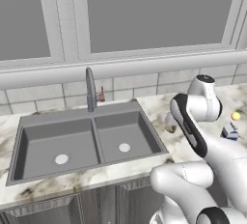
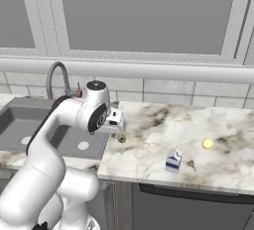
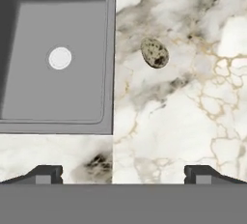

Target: Gather the eggs and milk located in the vicinity of the sink area and place them right next to the bowl.

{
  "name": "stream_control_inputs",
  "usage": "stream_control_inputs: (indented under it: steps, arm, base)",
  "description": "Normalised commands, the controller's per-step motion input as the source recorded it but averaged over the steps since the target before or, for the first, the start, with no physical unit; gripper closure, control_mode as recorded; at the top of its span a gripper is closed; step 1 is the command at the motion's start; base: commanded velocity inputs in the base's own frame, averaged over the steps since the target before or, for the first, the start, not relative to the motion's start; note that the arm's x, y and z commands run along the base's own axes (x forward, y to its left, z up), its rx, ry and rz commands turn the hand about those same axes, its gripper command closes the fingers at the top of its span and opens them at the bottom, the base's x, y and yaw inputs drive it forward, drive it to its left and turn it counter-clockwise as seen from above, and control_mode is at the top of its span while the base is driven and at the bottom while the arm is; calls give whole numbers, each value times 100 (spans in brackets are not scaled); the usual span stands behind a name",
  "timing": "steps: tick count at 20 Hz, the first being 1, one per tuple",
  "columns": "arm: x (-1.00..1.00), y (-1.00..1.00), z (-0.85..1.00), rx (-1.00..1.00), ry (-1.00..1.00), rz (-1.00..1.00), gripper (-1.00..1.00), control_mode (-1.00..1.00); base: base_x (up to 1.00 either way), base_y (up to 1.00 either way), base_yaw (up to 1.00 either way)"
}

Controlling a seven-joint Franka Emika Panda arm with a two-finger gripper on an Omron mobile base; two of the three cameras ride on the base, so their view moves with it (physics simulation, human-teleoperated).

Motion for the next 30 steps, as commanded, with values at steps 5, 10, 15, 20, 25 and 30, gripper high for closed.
stream_control_inputs:
  steps: [5, 10, 15, 20, 25, 30]
  arm:
    - [36, -4, -25, 0, 5, 0, -100, -100]
    - [39, -10, -20, 0, 4, 0, -100, -100]
    - [35, -14, -20, 1, 3, 0, -100, -100]
    - [32, -14, -23, 1, 2, 0, -100, -100]
    - [27, -9, -29, 0, 2, 0, -100, -100]
    - [28, -8, -30, 0, 3, 0, -100, -100]
  base:
    - [0, 0, 0]
    - [0, 0, 0]
    - [0, 0, 0]
    - [0, 0, 0]
    - [0, 0, 0]
    - [0, 0, 0]
